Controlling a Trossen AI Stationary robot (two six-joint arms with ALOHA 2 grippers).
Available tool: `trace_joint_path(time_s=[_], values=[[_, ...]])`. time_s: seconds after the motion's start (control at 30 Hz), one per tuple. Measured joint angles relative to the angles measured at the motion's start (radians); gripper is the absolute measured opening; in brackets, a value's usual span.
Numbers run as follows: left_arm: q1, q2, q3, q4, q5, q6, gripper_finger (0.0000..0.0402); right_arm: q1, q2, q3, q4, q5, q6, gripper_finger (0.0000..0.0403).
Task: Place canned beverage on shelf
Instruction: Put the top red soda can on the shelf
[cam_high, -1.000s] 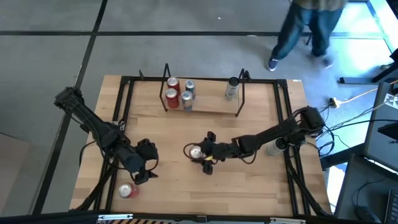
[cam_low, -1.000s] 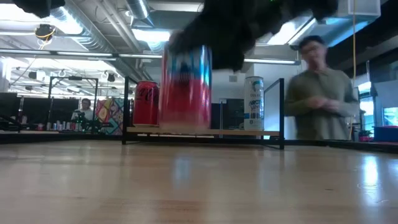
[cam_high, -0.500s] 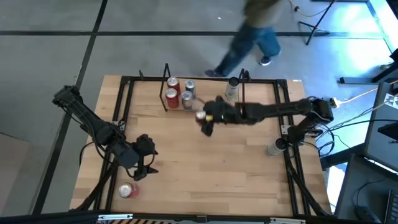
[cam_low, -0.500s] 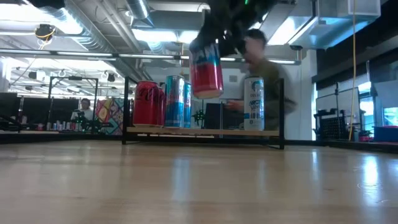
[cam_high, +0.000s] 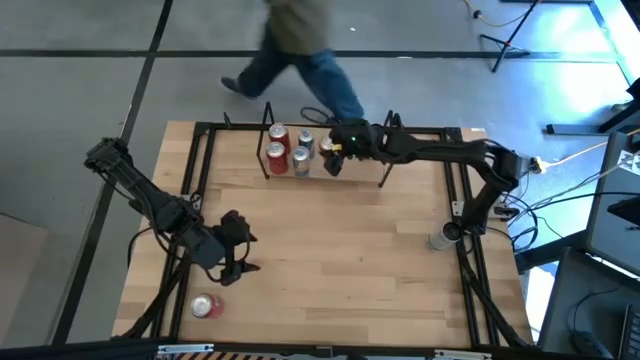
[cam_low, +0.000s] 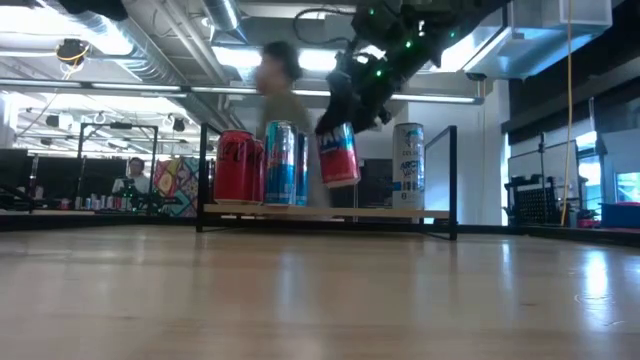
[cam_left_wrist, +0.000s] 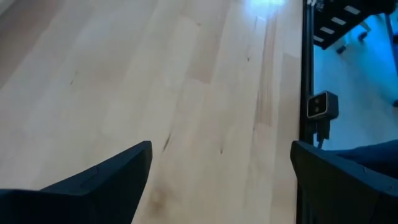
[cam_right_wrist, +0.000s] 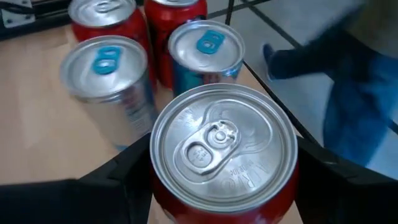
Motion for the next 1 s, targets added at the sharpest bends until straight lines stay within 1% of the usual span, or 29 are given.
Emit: trace_joint_path(time_s=[0.17, 0.47, 0.63, 0.67, 0.8, 0.83, 0.87, 0.9, 1.0], values=[[0.018, 0.0, 0.0, 0.0, -0.001, 0.0, 0.0371, -0.035, 0.043, 0.0, 0.011, -0.005, -0.001, 0.027], [0.024, 0.0, 0.0, -0.002, -0.002, 0.007, 0.0371, -0.034, 0.09, 0.003, 0.03, -0.002, -0.003, 0.027], [0.024, 0.0, 0.0, -0.001, 0.003, 0.007, 0.0371, -0.032, 0.092, 0.003, 0.033, 0.004, -0.008, 0.0272], [0.024, 0.0, 0.0, -0.001, 0.006, 0.007, 0.0371, -0.032, 0.092, 0.003, 0.033, 0.004, -0.018, 0.0283], [0.024, 0.0, 0.0, -0.001, 0.009, 0.007, 0.0371, -0.032, 0.094, 0.002, 0.025, 0.022, -0.036, 0.0368], [0.024, 0.0, 0.0, -0.001, 0.01, 0.007, 0.0371, -0.032, 0.095, 0.002, 0.022, 0.032, -0.036, 0.038], [0.024, 0.0, 0.0, -0.001, 0.011, 0.007, 0.0371, -0.032, 0.095, 0.002, 0.018, 0.04, -0.036, 0.0384], [0.024, 0.0, 0.0, -0.001, 0.016, 0.007, 0.0371, -0.032, 0.091, 0.002, 0.012, 0.042, -0.037, 0.038], [0.024, 0.0, 0.0, -0.001, 0.019, 0.007, 0.0371, -0.032, 0.071, 0.002, -0.001, 0.041, -0.056, 0.0354]])
